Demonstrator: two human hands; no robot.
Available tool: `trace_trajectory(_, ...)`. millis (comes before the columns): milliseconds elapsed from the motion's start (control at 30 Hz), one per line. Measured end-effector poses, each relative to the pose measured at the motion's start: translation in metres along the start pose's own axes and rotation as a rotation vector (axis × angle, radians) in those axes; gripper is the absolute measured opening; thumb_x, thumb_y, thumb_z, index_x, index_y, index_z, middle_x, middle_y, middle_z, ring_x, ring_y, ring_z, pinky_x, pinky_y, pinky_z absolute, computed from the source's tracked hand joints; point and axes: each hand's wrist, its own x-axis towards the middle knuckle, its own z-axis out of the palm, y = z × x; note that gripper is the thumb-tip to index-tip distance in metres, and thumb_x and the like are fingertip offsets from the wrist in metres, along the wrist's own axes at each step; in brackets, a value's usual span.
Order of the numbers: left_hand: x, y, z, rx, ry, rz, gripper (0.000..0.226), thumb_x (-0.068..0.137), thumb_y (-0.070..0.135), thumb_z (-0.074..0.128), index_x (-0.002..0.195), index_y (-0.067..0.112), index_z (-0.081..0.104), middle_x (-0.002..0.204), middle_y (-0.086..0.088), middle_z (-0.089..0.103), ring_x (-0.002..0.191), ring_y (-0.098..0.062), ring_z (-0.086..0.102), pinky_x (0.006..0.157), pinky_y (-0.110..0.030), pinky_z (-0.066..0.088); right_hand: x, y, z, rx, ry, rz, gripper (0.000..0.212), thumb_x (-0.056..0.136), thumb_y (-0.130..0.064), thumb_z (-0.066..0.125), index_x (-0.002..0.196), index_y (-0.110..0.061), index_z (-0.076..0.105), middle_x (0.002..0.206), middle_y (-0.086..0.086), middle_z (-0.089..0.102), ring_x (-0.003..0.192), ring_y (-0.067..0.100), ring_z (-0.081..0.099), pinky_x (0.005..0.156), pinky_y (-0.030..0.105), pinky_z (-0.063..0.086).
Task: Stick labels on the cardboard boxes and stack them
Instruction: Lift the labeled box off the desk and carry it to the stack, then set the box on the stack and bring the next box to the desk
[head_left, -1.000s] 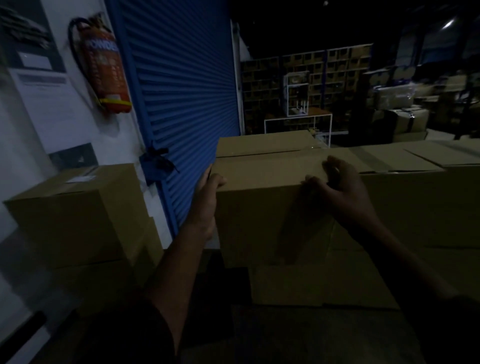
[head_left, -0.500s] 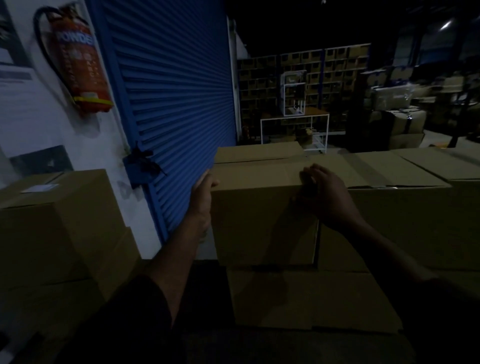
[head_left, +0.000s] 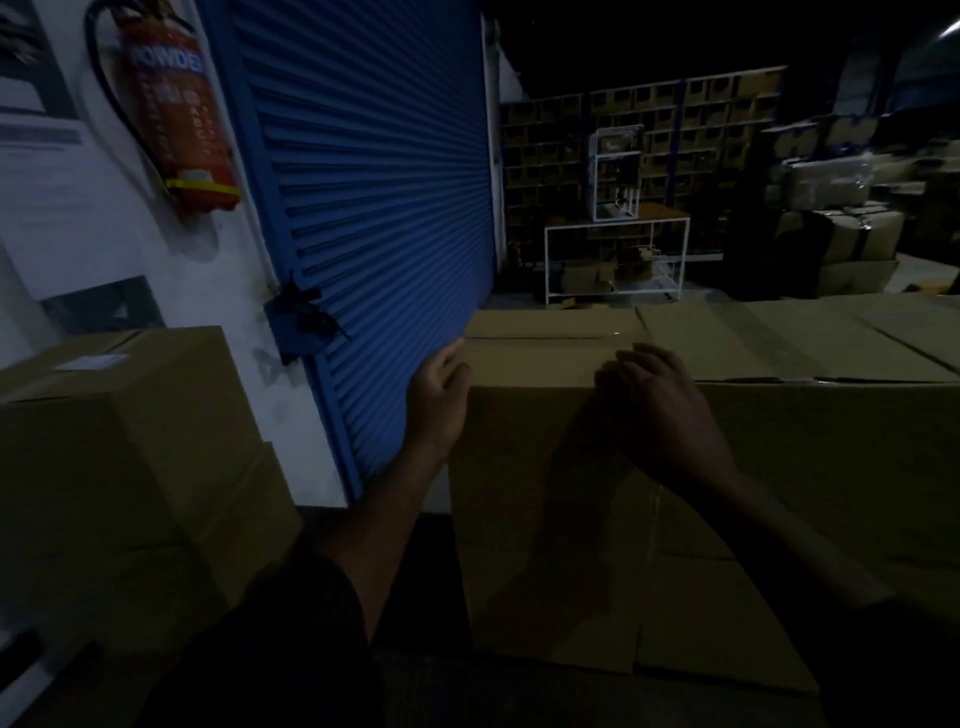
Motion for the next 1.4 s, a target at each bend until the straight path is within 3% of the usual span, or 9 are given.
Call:
trace_trajectory(300,-0.048,-0.012,-0.053,0.147,0.12,-0.022,0.054,0.1,0.057,0.061,0.146,0.028,0.06,0.147,0.008,0.06,0.135,-0.007,0.055,0.115,-0.037,0.048,0.008,-0.1,0.049,0.272,0.064,-0.213,0.046,0.092,-0.021,0.071,0.135,-0.009,0.059,0.137,0.011,0.059,0.134,0.026,0.043,0.106,0.034,0.036)
trace_trajectory(533,-0.086,-0.038,-0.161,0.252,0.258,-0.083,0.053,0.1,0.056,0.061,0.143,0.025,0.063,0.144,0.01,0.062,0.131,-0.002,0.057,0.105,-0.017,0.044,0.019,-0.198,0.102,0.513,0.035,-0.353,0.038,0.092,-0.021,0.07,0.128,-0.012,0.062,0.132,0.007,0.059,0.124,0.024,0.051,0.097,0.04,0.05)
trace_trajectory(733,-0.087,-0.048,-0.263,0.217,0.416,-0.194,0.037,0.102,0.05,0.063,0.133,0.032,0.062,0.138,0.011,0.063,0.125,-0.005,0.059,0.11,-0.041,0.052,0.043,-0.293,0.149,0.657,-0.099,-0.287,0.04,0.09,-0.023,0.073,0.128,-0.012,0.065,0.128,0.008,0.064,0.123,0.027,0.054,0.098,0.03,0.039)
trace_trajectory(900,-0.057,-0.05,-0.347,0.241,0.526,-0.179,0.046,0.105,0.037,0.063,0.147,0.018,0.057,0.144,0.002,0.06,0.126,-0.007,0.054,0.091,-0.014,0.045,0.083,-0.381,0.181,0.768,-0.174,-0.227,0.044,0.092,-0.028,0.073,0.133,-0.015,0.062,0.134,0.005,0.061,0.126,0.021,0.053,0.103,0.032,0.041)
trace_trajectory(1033,-0.02,-0.056,-0.419,0.36,0.638,-0.121,0.051,0.103,0.045,0.063,0.148,0.022,0.054,0.147,0.002,0.058,0.129,-0.01,0.052,0.105,-0.035,0.046,0.125,-0.449,0.21,0.796,-0.184,-0.141,0.05,0.093,-0.036,0.071,0.137,-0.019,0.056,0.138,0.003,0.058,0.127,0.018,0.052,0.103,0.035,0.046)
trace_trajectory(1167,0.024,-0.067,-0.486,0.476,0.82,-0.099,0.059,0.1,0.046,0.066,0.151,0.022,0.048,0.149,-0.002,0.055,0.133,-0.019,0.054,0.108,-0.037,0.047,0.162,-0.497,0.229,0.944,-0.205,0.063,0.061,0.098,-0.04,0.064,0.149,-0.015,0.043,0.148,0.006,0.05,0.131,0.021,0.049,0.109,0.044,0.045)
trace_trajectory(1233,0.048,-0.075,-0.514,0.478,0.861,-0.101,0.068,0.097,0.041,0.072,0.155,0.023,0.042,0.157,-0.003,0.047,0.141,-0.023,0.049,0.109,-0.036,0.046,0.176,-0.512,0.237,0.99,-0.209,0.161,0.066,0.1,-0.039,0.061,0.153,-0.011,0.036,0.143,0.006,0.052,0.126,0.016,0.049,0.109,0.036,0.042)
trace_trajectory(1300,0.071,-0.085,-0.538,0.494,0.852,-0.137,0.079,0.094,0.045,0.075,0.16,0.024,0.036,0.165,-0.004,0.039,0.149,-0.027,0.042,0.115,-0.045,0.045,0.187,-0.523,0.244,1.055,-0.234,0.259,0.066,0.101,-0.039,0.059,0.153,-0.007,0.034,0.128,0.003,0.056,0.116,0.013,0.05,0.101,0.029,0.04)
trace_trajectory(1400,0.097,-0.103,-0.566,0.502,0.751,-0.26,0.087,0.094,0.054,0.072,0.163,0.02,0.031,0.168,-0.009,0.035,0.152,-0.032,0.038,0.12,-0.053,0.04,0.198,-0.532,0.26,1.098,-0.292,0.372,0.057,0.099,-0.049,0.056,0.136,-0.007,0.049,0.123,0.0,0.061,0.111,0.021,0.059,0.097,0.036,0.048)
